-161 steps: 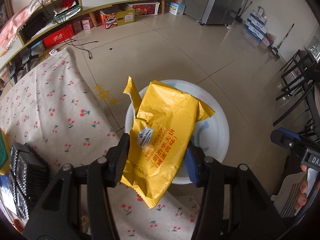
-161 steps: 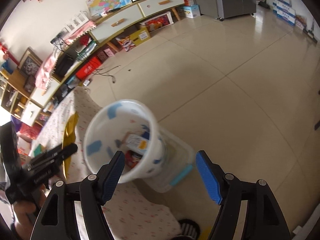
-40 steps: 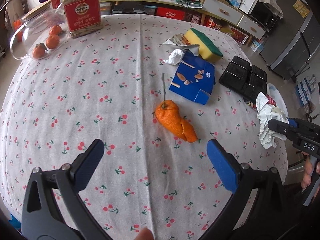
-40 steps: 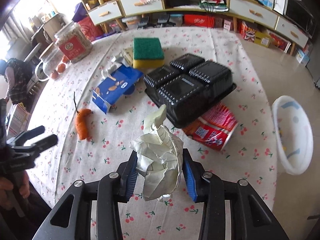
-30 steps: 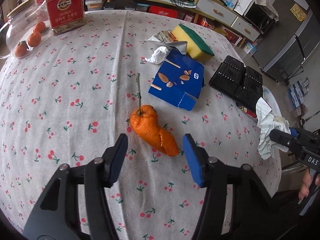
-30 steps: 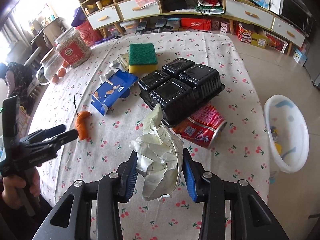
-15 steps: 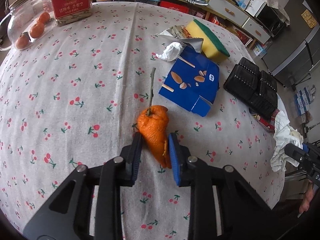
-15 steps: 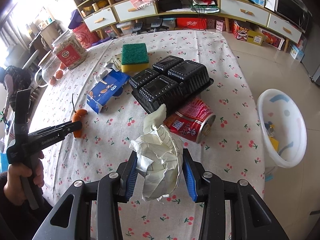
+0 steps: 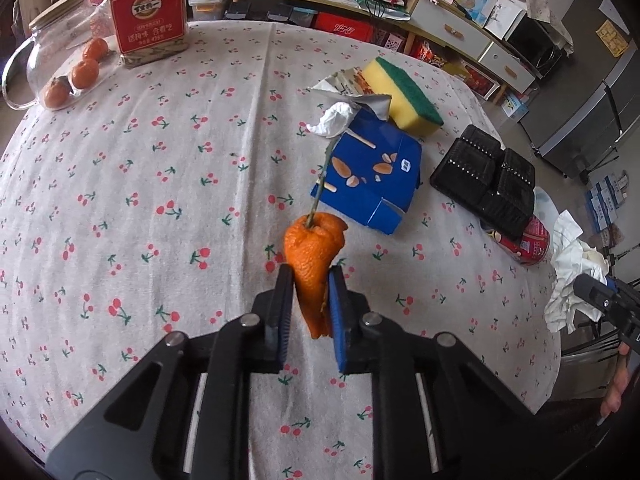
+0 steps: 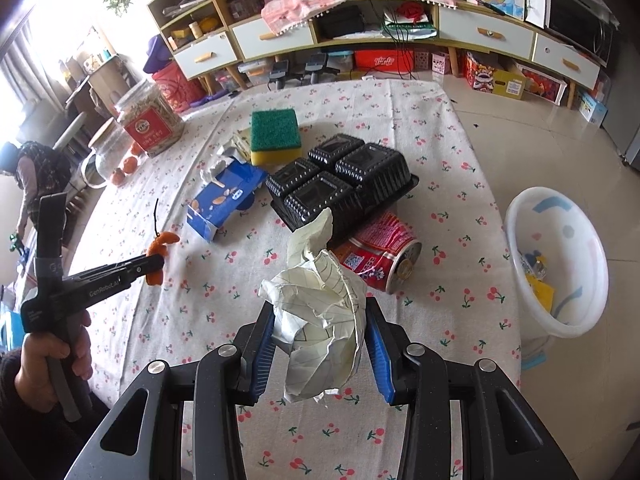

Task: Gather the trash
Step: 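Carry both items to the bin and open the left tool to drop the orange peel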

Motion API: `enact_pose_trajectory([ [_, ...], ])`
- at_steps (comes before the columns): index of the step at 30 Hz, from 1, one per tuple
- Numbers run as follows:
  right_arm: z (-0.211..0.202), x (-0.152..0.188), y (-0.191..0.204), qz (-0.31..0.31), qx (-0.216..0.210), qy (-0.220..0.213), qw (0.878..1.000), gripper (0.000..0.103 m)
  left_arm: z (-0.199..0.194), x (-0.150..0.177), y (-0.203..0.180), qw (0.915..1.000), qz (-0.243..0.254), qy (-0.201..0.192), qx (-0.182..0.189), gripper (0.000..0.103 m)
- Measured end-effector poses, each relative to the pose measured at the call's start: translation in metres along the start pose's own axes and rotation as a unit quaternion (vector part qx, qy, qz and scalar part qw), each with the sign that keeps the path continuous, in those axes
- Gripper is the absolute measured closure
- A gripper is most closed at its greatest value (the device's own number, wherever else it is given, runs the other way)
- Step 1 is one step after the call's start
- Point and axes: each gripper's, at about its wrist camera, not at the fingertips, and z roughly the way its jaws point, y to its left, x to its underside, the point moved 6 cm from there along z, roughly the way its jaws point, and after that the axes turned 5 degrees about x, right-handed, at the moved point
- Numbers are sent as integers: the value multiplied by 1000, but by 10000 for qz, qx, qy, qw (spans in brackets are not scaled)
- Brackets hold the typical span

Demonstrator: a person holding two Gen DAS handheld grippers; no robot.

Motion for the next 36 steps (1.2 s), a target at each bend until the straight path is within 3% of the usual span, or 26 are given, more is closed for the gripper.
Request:
enact_pose_trajectory([
  [8, -20, -4, -29, 338, 13, -253, 9991, 61, -17, 0, -31, 9988, 434, -175, 135, 84],
  [18, -44, 2, -112, 1051, 405, -495, 9924, 61, -26, -9, -106, 9912, 1244, -317, 315, 84],
  [27, -52, 16, -184, 1750, 628, -483, 9814, 61, -1, -14, -187, 9806, 1851, -193, 613, 84],
  [36, -50, 34, -229, 2186, 792, -381, 9718, 61, 42, -18, -262, 9697, 2284, 104, 859, 84],
])
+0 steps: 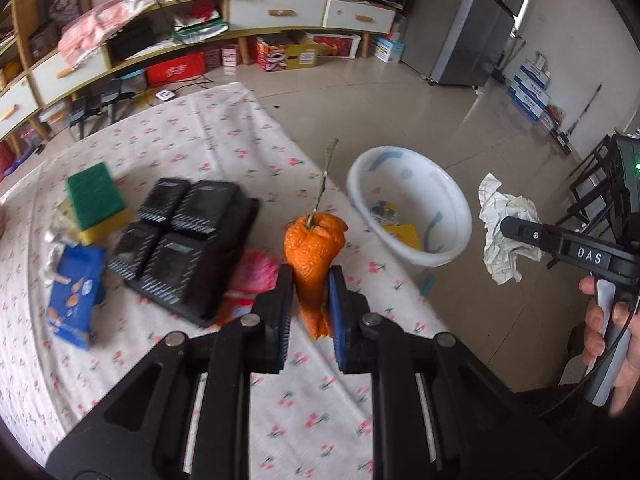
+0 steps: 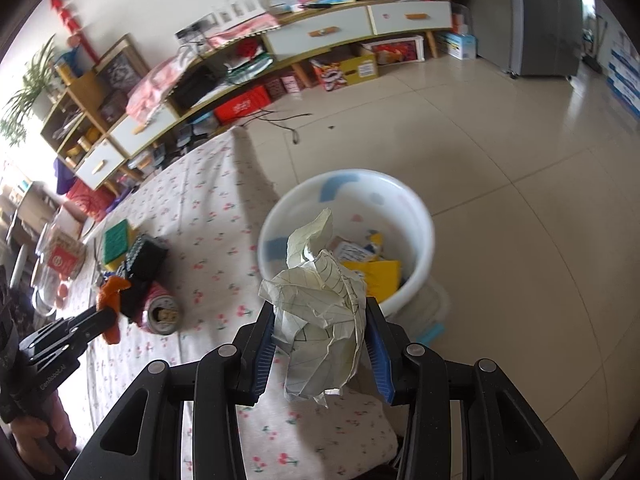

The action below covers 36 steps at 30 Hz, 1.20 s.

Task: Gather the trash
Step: 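Carry both items to the bin and open the left tool to drop the orange peel, then open the right tool over the bin to drop the crumpled paper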

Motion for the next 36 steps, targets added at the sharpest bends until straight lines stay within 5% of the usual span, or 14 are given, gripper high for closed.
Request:
enact_pose_trajectory([
  [19, 16, -14, -59, 512, 297, 141, 9981, 61, 80, -44, -84, 9955, 703, 87, 623, 83],
  [27, 20, -17, -61, 601, 336, 190, 9974, 61, 72, -46, -75, 9971, 661, -77, 382, 42],
  [36, 24, -22, -52, 555, 370, 185, 9976, 61, 30, -36, -33, 9987, 454, -220, -31, 23],
])
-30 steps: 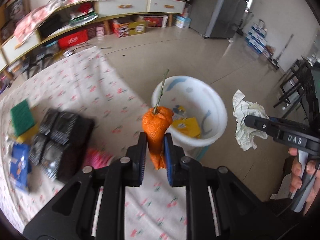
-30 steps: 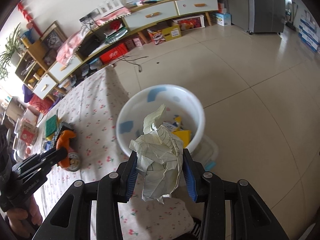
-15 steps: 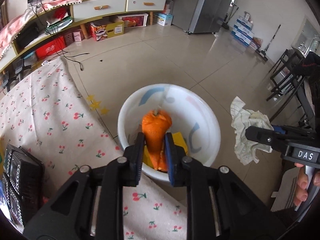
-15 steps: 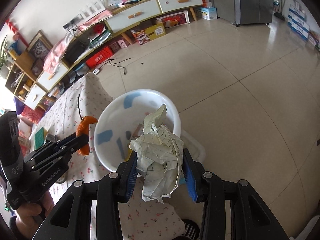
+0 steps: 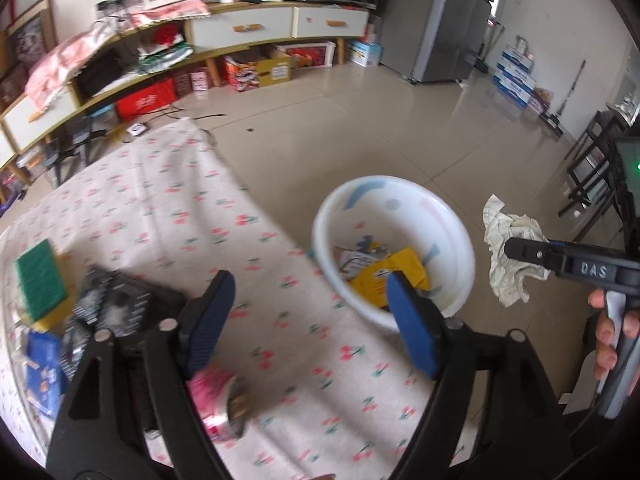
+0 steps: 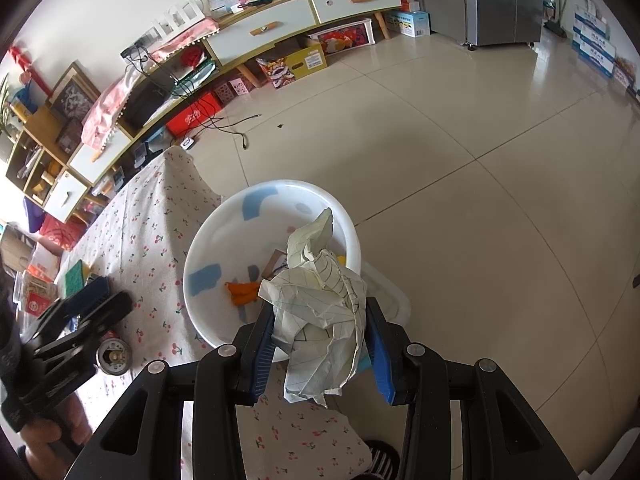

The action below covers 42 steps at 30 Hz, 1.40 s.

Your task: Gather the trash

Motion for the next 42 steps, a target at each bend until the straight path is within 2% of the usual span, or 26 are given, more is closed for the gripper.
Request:
enact_pose_trajectory([
  [7, 4, -4, 17, -95, 18, -37, 9999, 60, -30, 20, 43, 9991, -377, 112, -162, 12],
  [14, 16, -10, 38, -209, 130, -48, 9997, 60, -63, 45, 82, 9970, -473, 29, -619, 3],
  [21, 24, -15, 53, -305, 259, -119, 9991, 60, -93, 70, 122, 9929, -775, -94, -901, 3],
  [31, 32, -19, 70, -465, 552, -229, 9971, 60, -119, 100, 157, 9900, -1004, -93, -990, 3],
  [34, 33, -19, 75, -582, 634, -280, 9959, 57, -126, 108, 167, 9886, -1056, -138, -1064, 3],
  [36, 32, -19, 79, -643, 681, -301, 9951, 50, -130, 114, 176, 9869, -1146, -150, -1122, 3],
  [38, 28, -17, 83, -633, 666, -326, 9952, 32, -133, 119, 186, 9852, -1287, -131, -1129, 3],
  [42, 15, -13, 91, -678, 609, -430, 9949, 28, -138, 130, 202, 9803, -1613, -141, -1132, 3],
])
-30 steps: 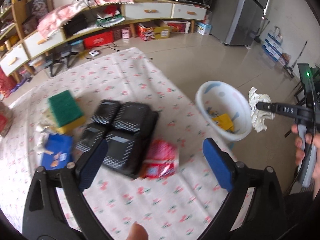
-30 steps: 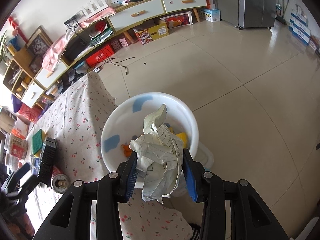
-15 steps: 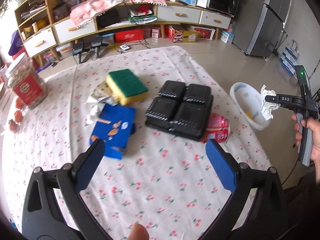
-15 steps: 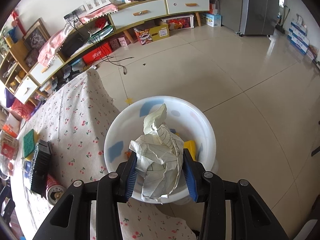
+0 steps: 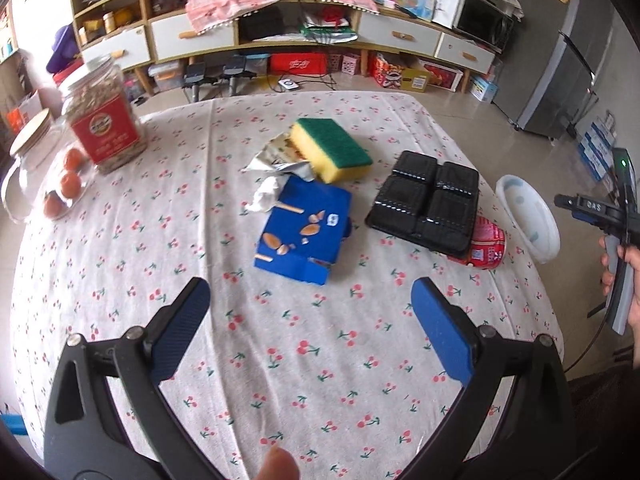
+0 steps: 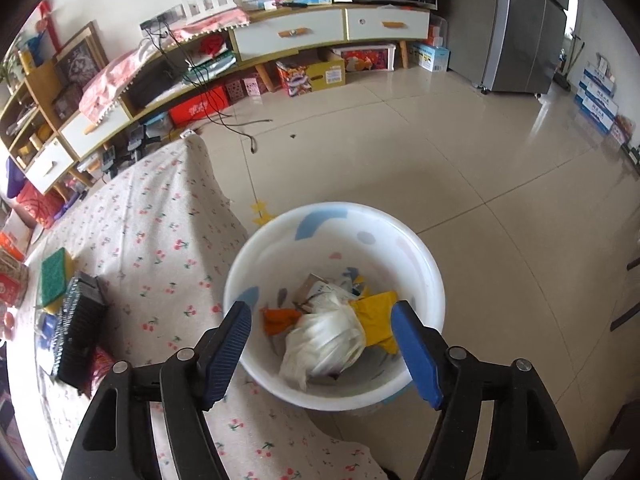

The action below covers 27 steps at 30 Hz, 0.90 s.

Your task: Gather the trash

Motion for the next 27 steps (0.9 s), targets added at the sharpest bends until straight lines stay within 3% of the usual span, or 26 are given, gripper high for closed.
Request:
enact_pose_trajectory([
  [4, -14, 5, 9, -45, -51, -19, 10000, 25, -4, 7, 19, 9995, -311, 10, -60, 3],
  [16, -68, 23, 75, -510, -853, -266, 9947, 21, -14, 25, 64, 9961, -792, 92, -380, 3],
  [27, -68, 36, 152, -1165, -1101, -133, 9870, 20, -16, 35, 93, 9924, -1081, 175, -557, 3],
])
